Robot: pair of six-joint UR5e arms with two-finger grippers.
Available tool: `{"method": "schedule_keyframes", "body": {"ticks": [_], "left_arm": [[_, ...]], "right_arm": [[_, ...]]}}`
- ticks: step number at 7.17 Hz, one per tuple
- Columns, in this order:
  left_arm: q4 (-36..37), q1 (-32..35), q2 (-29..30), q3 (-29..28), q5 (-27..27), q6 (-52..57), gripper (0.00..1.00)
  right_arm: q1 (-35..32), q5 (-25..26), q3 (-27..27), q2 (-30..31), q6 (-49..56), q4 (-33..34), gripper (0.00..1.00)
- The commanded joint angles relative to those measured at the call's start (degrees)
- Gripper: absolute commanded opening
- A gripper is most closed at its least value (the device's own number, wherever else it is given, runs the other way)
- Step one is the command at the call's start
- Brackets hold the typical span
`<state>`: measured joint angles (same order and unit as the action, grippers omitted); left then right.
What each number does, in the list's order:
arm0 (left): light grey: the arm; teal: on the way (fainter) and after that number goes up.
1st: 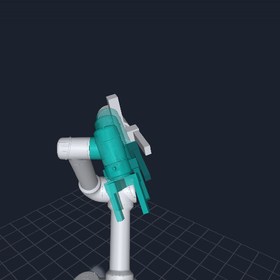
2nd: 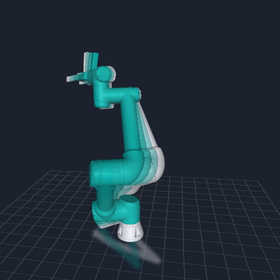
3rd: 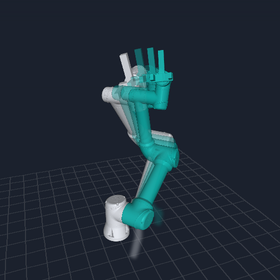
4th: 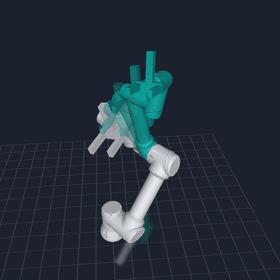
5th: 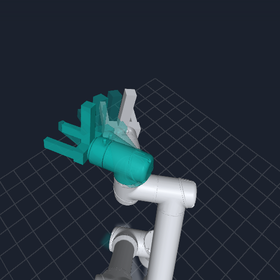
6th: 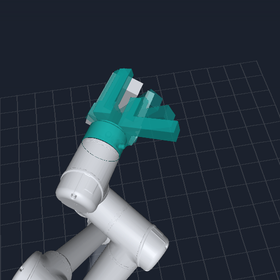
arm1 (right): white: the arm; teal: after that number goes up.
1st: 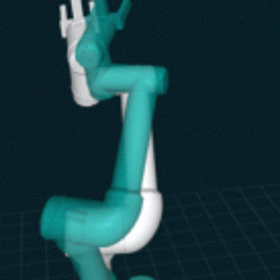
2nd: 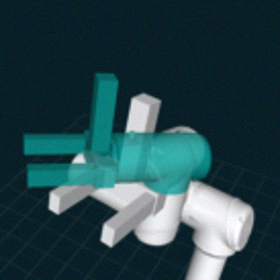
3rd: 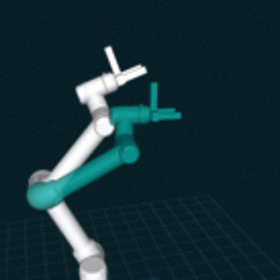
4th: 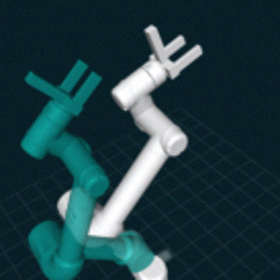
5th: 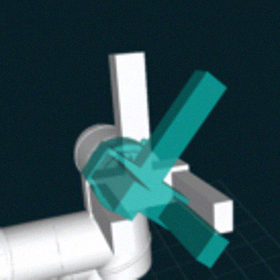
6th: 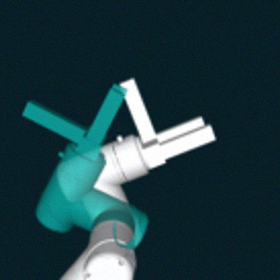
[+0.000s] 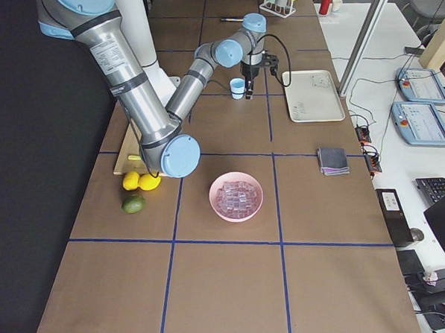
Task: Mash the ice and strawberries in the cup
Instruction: 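Carry the ice cube with the right gripper over the cup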
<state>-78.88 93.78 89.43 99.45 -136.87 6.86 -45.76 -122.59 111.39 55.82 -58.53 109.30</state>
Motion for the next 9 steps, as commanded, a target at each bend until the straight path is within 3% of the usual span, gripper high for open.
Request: {"method": "schedule_keyframes", "body": {"ticks": [1, 2, 3, 8, 9], "left_arm": [[0.0, 0.0, 0.1, 0.0, 0.1, 0.0, 1.0], [0.0, 0.0, 0.1, 0.0, 0.2, 0.0, 1.0], [0.0, 0.0, 0.1, 0.0, 0.2, 0.0, 1.0], [0.0, 0.0, 0.3, 0.0, 0.2, 0.0, 1.0], [0.0, 0.0, 0.3, 0.0, 0.2, 0.0, 1.0]], "right_arm": [[10.0, 6.5, -10.2, -13.7, -13.1, 0.5, 0.0], [13.0, 10.0, -18.8, -19.7, -14.1, -0.3, 0.0], [14.0, 10.1, -23.4, -21.1, -16.1, -4.5, 0.0], [14.5, 10.1, -24.7, -20.1, -16.6, -5.1, 0.02], [14.5, 10.0, -24.7, -20.1, -16.6, -5.1, 0.08]]}}
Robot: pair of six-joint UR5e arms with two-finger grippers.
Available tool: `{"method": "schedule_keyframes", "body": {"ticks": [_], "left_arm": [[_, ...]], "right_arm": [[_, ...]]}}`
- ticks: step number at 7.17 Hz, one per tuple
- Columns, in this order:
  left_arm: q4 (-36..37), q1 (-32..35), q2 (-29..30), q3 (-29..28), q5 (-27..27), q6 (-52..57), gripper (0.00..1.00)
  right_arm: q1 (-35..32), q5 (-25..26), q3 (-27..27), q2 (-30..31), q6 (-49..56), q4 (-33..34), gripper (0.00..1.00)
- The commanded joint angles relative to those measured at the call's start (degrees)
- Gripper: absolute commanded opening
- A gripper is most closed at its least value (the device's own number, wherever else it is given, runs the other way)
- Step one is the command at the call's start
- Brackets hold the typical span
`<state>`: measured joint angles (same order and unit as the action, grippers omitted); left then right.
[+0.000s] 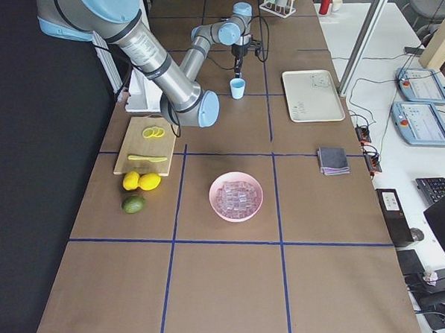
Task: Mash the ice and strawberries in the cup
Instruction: 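Carry the ice cube with the right gripper over the cup, then open the right gripper to drop the ice cube into the cup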
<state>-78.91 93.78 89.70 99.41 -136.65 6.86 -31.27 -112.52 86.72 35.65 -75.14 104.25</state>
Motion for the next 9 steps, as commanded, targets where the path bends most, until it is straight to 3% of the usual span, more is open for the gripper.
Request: {"method": "schedule_keyframes", "body": {"ticks": [1, 2, 4, 6, 7, 8, 9], "left_arm": [[0.0, 0.0, 0.0, 0.0, 0.0, 0.0, 1.0], [0.1, 0.0, 0.0, 0.0, 0.0, 0.0, 1.0], [0.0, 0.0, 0.0, 0.1, 0.0, 0.0, 1.0], [0.1, 0.0, 0.0, 0.1, 0.0, 0.0, 1.0], [0.0, 0.0, 0.0, 0.1, 0.1, 0.0, 1.0], [0.0, 0.0, 0.0, 0.1, 0.0, 0.0, 1.0], [0.0, 0.0, 0.1, 0.2, 0.0, 0.0, 1.0]], "right_arm": [[0.0, -0.1, -0.1, 0.6, 0.0, 0.0, 0.18], [0.1, -0.1, 0.0, 1.0, 0.1, 0.0, 0.28], [0.0, -0.2, 0.0, 0.8, 0.0, 0.0, 0.38], [0.1, -0.2, 0.2, 0.7, 0.0, 0.0, 0.65], [0.1, -0.2, 0.3, 0.7, 0.0, -0.1, 0.88], [0.1, -0.2, 0.4, 0.7, 0.0, -0.1, 0.99], [0.0, -0.2, 0.4, 0.7, 0.0, -0.1, 0.99]]}}
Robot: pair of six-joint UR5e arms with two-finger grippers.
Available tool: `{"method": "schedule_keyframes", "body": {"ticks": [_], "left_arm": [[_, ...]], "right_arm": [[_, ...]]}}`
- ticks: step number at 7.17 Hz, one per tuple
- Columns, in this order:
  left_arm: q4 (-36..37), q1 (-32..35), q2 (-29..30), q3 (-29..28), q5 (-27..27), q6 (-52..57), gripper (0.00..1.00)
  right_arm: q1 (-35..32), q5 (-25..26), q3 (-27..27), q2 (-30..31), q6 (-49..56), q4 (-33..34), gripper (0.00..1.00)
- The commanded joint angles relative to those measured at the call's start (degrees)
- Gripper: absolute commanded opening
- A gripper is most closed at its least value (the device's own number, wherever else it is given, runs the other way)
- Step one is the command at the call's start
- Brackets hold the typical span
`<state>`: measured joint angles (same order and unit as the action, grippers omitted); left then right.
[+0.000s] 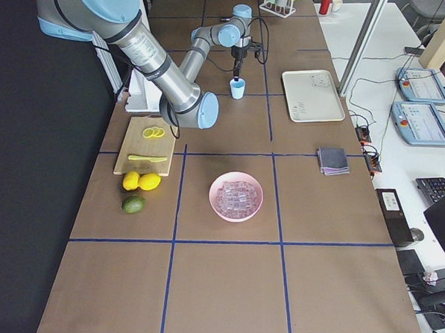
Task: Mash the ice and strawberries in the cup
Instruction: 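Open the right gripper to drop the ice cube into the cup, then move the right gripper back over the pink bowl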
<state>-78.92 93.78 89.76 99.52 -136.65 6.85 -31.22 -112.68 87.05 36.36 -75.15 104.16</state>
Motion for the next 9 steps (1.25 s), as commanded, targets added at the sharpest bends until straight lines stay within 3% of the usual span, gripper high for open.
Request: {"method": "schedule_keyframes", "body": {"ticks": [1, 3, 4, 6, 8, 9], "left_arm": [[0.1, 0.0, 0.1, 0.1, 0.0, 0.0, 1.0], [0.0, 0.0, 0.1, 0.0, 0.1, 0.0, 1.0], [0.0, 0.0, 0.1, 0.0, 0.1, 0.0, 1.0], [0.0, 0.0, 0.1, 0.0, 0.0, 0.0, 1.0], [0.0, 0.0, 0.1, 0.4, 0.0, 0.0, 1.0], [0.0, 0.1, 0.0, 0.8, 0.1, 0.0, 1.0]], "right_arm": [[-0.1, 0.0, 0.1, 0.0, 0.0, 0.0, 0.99], [-1.0, 0.3, 1.4, 0.1, 0.2, 0.0, 0.99], [-3.7, 0.2, 6.7, 2.9, 0.8, 0.9, 0.99], [-9.0, -0.2, 25.5, 17.3, 6.8, 0.9, 0.99], [-15.8, -1.0, 35.9, 30.2, 14.0, 0.4, 0.99], [-21.0, -4.7, 38.3, 36.0, 20.8, 0.3, 0.99]]}}
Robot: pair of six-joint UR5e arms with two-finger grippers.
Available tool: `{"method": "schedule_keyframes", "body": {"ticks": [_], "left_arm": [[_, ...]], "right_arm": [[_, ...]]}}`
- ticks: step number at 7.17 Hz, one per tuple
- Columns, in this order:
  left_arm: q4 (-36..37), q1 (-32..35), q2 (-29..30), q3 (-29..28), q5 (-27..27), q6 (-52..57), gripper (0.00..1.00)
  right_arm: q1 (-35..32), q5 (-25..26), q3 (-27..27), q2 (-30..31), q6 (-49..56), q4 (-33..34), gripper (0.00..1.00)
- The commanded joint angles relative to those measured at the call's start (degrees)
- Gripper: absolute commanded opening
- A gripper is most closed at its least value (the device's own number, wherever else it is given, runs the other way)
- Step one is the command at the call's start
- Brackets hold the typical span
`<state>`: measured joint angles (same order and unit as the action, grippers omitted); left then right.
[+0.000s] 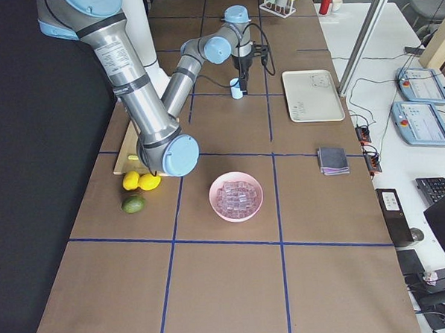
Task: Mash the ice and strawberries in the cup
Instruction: 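Move the right gripper back over the pink bowl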
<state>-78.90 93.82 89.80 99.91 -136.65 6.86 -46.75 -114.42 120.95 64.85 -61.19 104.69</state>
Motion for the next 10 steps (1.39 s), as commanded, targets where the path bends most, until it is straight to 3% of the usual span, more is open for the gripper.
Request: {"method": "schedule_keyframes", "body": {"ticks": [1, 2, 3, 5, 6, 8, 10], "left_arm": [[0.1, 0.0, 0.0, 0.5, 0.0, -0.1, 1.0], [0.1, 0.0, -0.1, 0.7, 0.0, -0.1, 1.0], [0.1, 0.0, -0.1, 0.7, 0.0, -0.3, 1.0], [0.1, 0.0, -0.1, 1.3, 0.1, -1.4, 1.0], [0.1, 0.0, -0.6, 2.0, 0.1, -1.4, 1.0], [0.1, 0.0, -0.7, 2.1, 0.1, -1.8, 1.0], [0.1, 0.0, -0.8, 2.4, 0.1, -2.1, 1.0]], "right_arm": [[-10.4, -6.7, 5.2, 14.1, 12.9, -1.4, 0.99], [-14.5, -7.4, 4.7, 22.7, 18.9, -9.0, 0.99], [-18.2, -9.6, 1.4, 27.0, 22.7, -15.9, 0.99], [-21.7, -11.7, -3.2, 33.2, 32.2, -19.9, 0.99], [-21.9, -11.7, -6.4, 33.6, 32.5, -20.0, 0.99], [-21.7, -11.7, -17.7, 33.2, 30.6, -33.7, 0.99], [-19.6, -12.0, -20.0, 32.4, 24.4, -36.3, 0.99]]}}
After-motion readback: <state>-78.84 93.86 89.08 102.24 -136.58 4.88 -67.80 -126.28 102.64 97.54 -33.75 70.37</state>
